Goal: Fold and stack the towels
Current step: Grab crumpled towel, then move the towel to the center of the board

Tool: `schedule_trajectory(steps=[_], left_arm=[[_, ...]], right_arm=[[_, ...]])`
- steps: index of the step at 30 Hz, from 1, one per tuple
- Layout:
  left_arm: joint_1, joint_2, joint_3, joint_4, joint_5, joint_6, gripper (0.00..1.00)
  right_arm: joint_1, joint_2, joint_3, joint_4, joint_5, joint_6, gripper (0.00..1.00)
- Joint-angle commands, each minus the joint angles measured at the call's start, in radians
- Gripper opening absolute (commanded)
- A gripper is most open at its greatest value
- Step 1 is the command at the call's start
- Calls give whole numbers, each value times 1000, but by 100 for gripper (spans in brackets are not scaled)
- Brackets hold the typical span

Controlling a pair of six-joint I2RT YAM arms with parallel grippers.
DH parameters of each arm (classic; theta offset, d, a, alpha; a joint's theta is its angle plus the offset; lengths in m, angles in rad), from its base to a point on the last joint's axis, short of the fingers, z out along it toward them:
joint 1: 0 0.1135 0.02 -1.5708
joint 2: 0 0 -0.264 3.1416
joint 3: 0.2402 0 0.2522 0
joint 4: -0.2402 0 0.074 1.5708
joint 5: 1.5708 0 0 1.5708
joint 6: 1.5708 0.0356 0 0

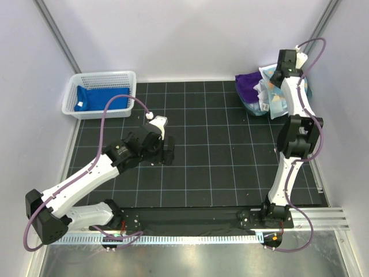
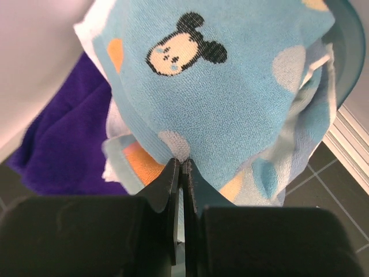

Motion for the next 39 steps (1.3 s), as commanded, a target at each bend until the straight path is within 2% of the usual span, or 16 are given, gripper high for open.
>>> schedule_trajectory(steps=[1,9,16,23,24,26,27,30,31,32,35,39], left_arm=[[4,3,-1,33,4,2,87],[6,2,0,30,-12,4,87],[7,-4,2,21,-46,7,87],[18,-29,-1,13,-110,-7,88],[21,-32,-3,13,-121,-12,89],[21,-32,-4,15,-125,-25,89],[21,-29,-6,13,-125,-30,89],[22,-4,-16,27,-107,-64,90],[22,2,-30,33,-90,-94,90],[24,17,-39,44,-75,-111,89],[21,89,-93,99,-4,-189,87],[10,180,-147,202,28,-266,85]], right_arm=[[-6,-100,75,-24,-40,35,5],[14,-161,64,-69,-179,55,1],[193,-330,-61,-79,-190,22,1],[522,-541,-408,-1,-178,18,1],[599,-563,-504,23,-176,22,1],[663,-621,-604,40,-161,50,1],[684,-641,-713,77,-175,58,1],[706,-686,-909,167,-244,88,10],[697,-680,-930,162,-224,90,20],[688,-669,-942,145,-201,96,25],[683,-652,-973,137,-216,98,34],[683,-723,-1069,174,-195,121,47]])
